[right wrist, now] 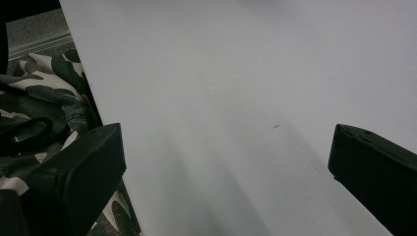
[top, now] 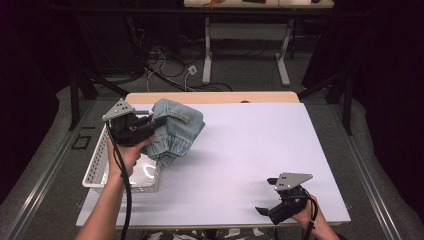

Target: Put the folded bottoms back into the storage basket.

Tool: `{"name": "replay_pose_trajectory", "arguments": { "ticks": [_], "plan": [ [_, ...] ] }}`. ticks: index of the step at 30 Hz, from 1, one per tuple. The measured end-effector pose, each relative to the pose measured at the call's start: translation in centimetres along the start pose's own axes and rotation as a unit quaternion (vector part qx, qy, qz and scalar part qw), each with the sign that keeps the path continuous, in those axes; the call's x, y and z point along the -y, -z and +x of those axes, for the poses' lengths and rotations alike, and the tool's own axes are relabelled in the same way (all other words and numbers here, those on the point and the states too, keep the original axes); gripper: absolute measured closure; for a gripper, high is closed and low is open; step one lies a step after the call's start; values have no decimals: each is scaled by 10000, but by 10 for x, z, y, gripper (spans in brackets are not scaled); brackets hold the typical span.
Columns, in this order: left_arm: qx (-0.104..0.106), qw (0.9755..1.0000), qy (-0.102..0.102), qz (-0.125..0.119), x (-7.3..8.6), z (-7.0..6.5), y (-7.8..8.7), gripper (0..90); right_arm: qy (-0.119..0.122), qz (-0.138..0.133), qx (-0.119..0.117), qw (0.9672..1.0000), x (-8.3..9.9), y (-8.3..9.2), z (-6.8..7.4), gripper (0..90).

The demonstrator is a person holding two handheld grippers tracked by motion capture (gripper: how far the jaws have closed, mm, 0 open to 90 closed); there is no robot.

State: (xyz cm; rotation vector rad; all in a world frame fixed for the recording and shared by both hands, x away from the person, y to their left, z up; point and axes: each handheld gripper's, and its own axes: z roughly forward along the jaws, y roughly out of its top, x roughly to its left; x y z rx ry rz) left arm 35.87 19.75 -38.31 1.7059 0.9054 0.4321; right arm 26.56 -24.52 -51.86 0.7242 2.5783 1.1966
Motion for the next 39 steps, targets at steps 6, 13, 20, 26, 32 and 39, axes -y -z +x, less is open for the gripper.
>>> {"name": "replay_pose_trajectory", "arguments": {
  "ticks": [6,13,20,26,32,39],
  "plan": [
    [-24,10000,14,-7,0,2,1,755,-3,14,-3,10000,0,0,0,6],
    [-105,9999,28,-59,-1,5,6,755,-2,1,5,10000,0,0,0,6],
    [-162,9997,48,-151,-4,7,13,755,-4,9,7,10000,0,0,0,6],
    [-186,9996,68,-197,-6,9,17,755,22,52,55,10000,0,-1,0,21],
    [-244,9994,93,-246,-7,12,22,755,15,43,57,10000,0,-1,1,21],
    [-339,9988,110,-338,-9,14,30,755,16,34,59,10000,0,0,1,16]
  ]
}}
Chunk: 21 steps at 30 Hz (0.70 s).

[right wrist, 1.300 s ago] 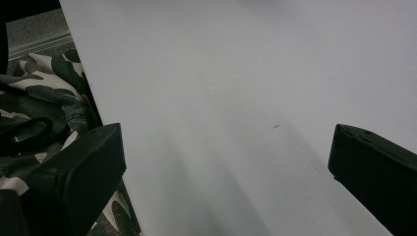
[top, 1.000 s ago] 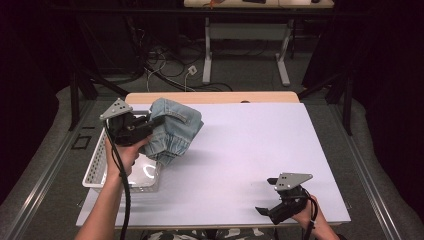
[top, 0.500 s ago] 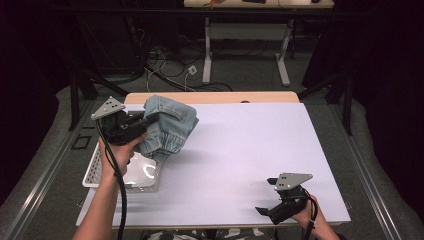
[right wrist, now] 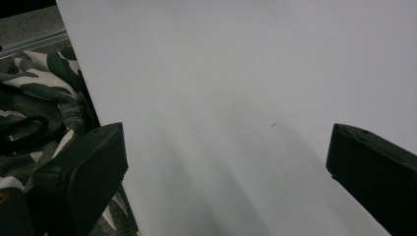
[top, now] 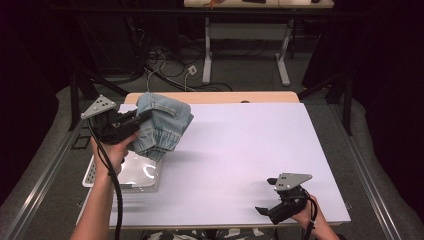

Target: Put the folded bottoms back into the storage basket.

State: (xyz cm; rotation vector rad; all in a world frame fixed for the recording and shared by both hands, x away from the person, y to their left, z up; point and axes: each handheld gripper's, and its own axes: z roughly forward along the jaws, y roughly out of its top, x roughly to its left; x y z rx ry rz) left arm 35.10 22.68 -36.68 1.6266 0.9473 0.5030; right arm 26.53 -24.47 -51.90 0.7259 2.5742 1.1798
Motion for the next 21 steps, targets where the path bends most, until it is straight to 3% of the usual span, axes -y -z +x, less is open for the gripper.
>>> {"name": "replay_pose_trajectory", "arguments": {
  "ticks": [7,21],
  "plan": [
    [-90,9999,-7,-109,-4,2,9,755,-3,13,-15,10000,0,-1,0,7],
    [-480,9986,-43,-239,-9,10,26,755,-13,12,7,10000,0,0,0,5]
  ]
}}
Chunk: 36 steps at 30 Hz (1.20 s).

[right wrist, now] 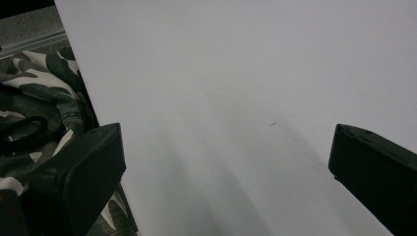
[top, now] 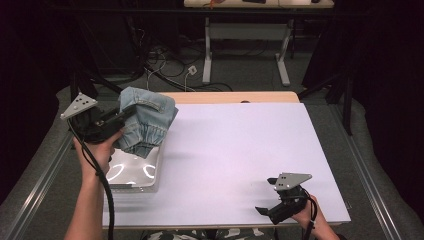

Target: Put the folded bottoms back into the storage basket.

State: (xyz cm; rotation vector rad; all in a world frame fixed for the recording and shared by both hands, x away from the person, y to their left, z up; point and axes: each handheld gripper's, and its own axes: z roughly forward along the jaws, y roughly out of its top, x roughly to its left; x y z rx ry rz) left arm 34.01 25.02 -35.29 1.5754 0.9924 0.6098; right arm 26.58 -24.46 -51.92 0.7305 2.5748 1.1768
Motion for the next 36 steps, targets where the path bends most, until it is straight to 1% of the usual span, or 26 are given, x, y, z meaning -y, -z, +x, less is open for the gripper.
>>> {"name": "replay_pose_trajectory", "arguments": {
  "ticks": [2,13,14,15,16,20,22,30,36],
  "plan": [
    [-77,10000,-3,42,0,1,1,755,-2,0,-1,10000,0,0,0,5],
    [-257,9996,27,121,3,8,2,754,0,-1,-1,10000,0,0,0,5],
    [-303,9994,33,152,4,10,2,754,-4,-5,-9,10000,0,0,0,5],
    [-303,9994,33,152,4,10,2,754,9,-3,-11,10000,0,0,0,5],
    [-314,9992,31,225,5,11,1,754,3,-1,-12,10000,0,0,0,5],
    [-345,9989,55,316,7,15,-2,754,5,4,-11,10000,0,0,0,5],
    [-376,9985,80,398,9,18,-5,754,3,-5,-10,10000,0,0,0,5],
    [-473,9974,167,524,14,25,-9,754,-6,6,-10,10000,0,0,0,5],
    [-530,9967,190,589,17,29,-11,754,0,5,-10,10000,0,0,0,5]
  ]
}}
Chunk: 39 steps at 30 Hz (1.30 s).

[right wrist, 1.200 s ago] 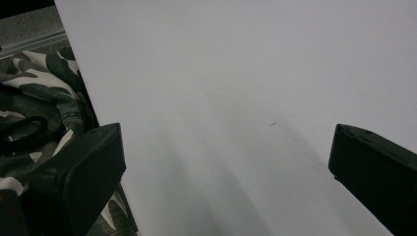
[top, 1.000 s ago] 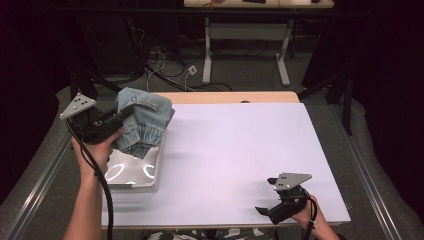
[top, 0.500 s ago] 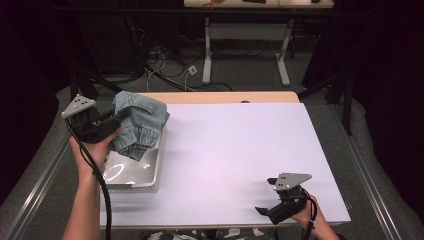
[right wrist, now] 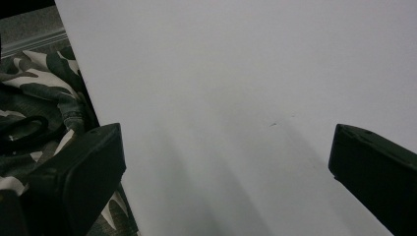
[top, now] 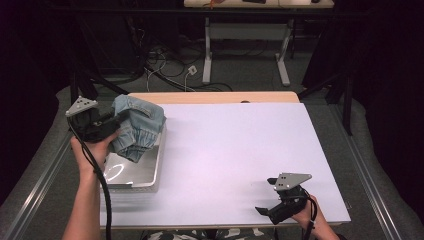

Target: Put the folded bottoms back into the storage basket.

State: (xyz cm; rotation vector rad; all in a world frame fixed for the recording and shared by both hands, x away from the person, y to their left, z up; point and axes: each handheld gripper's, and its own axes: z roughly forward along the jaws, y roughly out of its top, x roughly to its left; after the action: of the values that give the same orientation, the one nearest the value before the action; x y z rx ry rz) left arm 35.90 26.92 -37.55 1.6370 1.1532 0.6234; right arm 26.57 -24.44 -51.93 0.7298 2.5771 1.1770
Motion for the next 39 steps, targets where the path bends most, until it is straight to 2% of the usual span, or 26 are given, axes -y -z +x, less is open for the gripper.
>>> {"name": "replay_pose_trajectory", "arguments": {
  "ticks": [22,39],
  "plan": [
    [-186,9992,118,343,11,14,-11,753,-6,5,0,10000,0,0,0,5],
    [-165,9975,176,660,19,20,-22,753,-14,7,0,10000,0,0,0,5]
  ]
}}
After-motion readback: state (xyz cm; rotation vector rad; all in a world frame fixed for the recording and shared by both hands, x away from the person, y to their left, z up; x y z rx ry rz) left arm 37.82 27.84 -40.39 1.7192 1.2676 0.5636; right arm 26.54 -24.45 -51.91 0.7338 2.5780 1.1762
